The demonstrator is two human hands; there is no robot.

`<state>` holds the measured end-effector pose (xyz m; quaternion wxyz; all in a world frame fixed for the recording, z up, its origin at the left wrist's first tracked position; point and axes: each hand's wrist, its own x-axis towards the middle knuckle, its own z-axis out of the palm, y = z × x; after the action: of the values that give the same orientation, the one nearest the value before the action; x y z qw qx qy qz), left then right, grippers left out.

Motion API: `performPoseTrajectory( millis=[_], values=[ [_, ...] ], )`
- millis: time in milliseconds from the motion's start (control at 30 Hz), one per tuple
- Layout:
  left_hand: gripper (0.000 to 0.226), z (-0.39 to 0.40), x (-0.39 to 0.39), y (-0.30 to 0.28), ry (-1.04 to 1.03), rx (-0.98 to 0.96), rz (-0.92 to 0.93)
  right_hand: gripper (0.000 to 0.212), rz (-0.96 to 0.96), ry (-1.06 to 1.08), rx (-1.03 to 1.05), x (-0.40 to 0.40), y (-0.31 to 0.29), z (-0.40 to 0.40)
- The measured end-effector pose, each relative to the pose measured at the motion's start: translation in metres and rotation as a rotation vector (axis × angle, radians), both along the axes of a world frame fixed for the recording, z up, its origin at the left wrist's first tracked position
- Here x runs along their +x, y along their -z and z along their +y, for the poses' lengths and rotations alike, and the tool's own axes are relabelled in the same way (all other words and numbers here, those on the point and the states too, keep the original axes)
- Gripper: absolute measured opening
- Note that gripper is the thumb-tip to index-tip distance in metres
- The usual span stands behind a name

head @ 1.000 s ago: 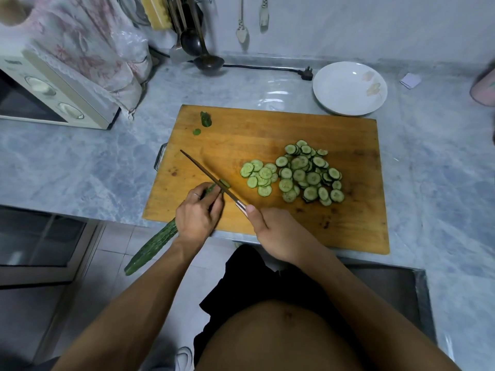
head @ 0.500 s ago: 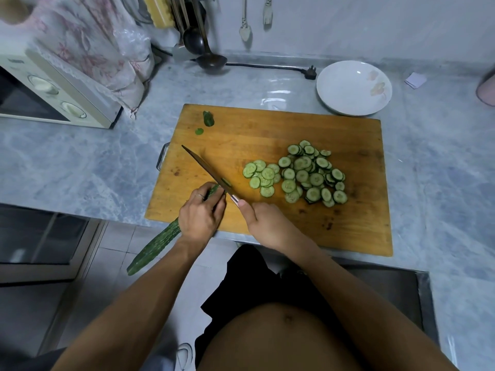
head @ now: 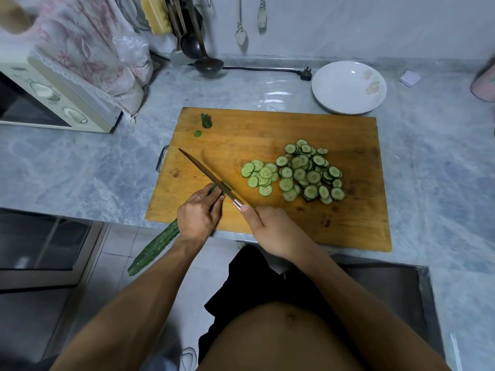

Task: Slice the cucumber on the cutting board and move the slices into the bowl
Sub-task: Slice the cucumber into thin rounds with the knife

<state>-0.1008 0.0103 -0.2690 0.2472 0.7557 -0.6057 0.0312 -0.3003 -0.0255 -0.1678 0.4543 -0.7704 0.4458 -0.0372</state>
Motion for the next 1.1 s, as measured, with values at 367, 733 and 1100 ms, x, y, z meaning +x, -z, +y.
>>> performPoseTrajectory(
  millis=[367, 733, 1100],
  values=[
    [0.038, 0.001, 0.001, 0.000, -0.001, 0.020, 0.051, 0.059, -0.020, 0.026, 0.054, -0.002, -0.008, 0.004],
    [0.034, -0.001, -0.003, 0.000, -0.011, -0.004, 0.026, 0.059, 0.031, 0.036, 0.125, 0.011, 0.000, -0.009],
    [0.026, -0.002, -0.002, -0.001, -0.008, -0.043, 0.150, 0.062, 0.063, 0.050, 0.022, 0.007, 0.006, -0.013]
  ],
)
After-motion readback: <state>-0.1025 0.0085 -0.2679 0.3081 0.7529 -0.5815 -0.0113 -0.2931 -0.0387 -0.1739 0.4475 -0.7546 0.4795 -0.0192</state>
